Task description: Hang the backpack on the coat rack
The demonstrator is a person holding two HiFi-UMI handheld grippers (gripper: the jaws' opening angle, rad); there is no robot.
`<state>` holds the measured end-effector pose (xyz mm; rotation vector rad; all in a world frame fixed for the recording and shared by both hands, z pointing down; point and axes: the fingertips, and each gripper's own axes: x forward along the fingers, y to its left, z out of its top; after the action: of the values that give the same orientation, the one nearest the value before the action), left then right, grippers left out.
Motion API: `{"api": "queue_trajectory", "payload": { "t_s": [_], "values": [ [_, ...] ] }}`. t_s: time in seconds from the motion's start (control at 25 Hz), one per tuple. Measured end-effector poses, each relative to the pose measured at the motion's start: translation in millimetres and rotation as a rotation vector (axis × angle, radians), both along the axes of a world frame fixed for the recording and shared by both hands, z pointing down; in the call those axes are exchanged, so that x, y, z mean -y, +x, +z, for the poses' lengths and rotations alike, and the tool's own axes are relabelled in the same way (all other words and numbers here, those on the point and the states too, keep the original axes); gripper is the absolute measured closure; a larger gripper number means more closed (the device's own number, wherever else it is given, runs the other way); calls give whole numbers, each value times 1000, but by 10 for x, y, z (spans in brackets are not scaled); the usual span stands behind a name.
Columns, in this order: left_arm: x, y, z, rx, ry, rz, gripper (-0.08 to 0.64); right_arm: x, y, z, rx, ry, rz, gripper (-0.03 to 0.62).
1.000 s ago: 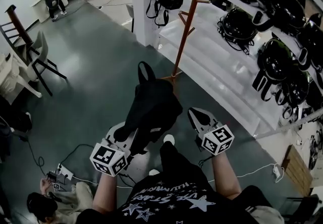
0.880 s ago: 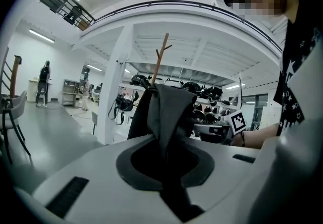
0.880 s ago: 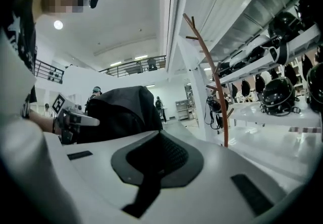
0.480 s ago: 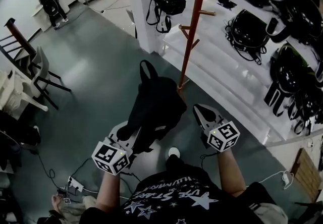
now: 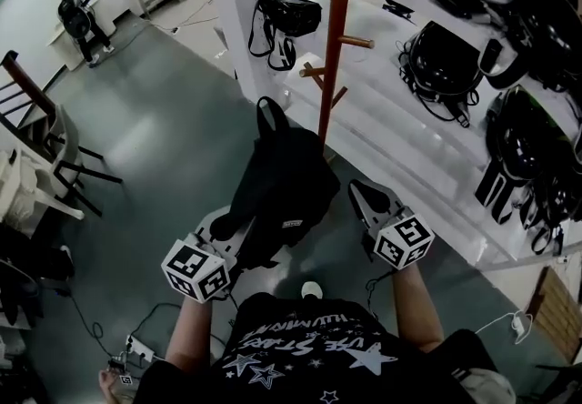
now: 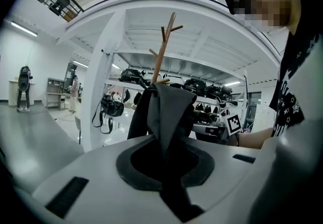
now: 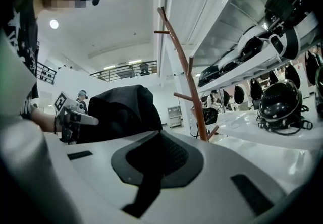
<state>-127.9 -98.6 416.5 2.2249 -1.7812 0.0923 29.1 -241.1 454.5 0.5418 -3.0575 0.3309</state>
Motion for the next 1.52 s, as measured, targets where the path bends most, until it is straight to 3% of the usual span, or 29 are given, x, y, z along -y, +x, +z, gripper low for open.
{"api": "queue_trajectory", "payload": {
  "t_s": [0.16, 0.32, 0.8, 1.12, 1.52],
  "values": [
    [234, -133, 2, -47, -6, 54, 511, 229, -78, -164, 41, -9, 44, 580],
    [432, -237, 36, -59, -5, 164, 511, 330, -216, -223, 30, 13, 109, 580],
    [1147, -713, 96, -65, -8, 522, 511, 585, -409, -277, -10, 6, 456, 580],
    [1433, -841, 113, -73, -19, 645, 511, 546, -413, -282, -35, 0, 584, 580],
    [1590, -904, 205, -103, -43, 708, 511, 557, -383, -225, -67, -19, 653, 580]
  ]
}}
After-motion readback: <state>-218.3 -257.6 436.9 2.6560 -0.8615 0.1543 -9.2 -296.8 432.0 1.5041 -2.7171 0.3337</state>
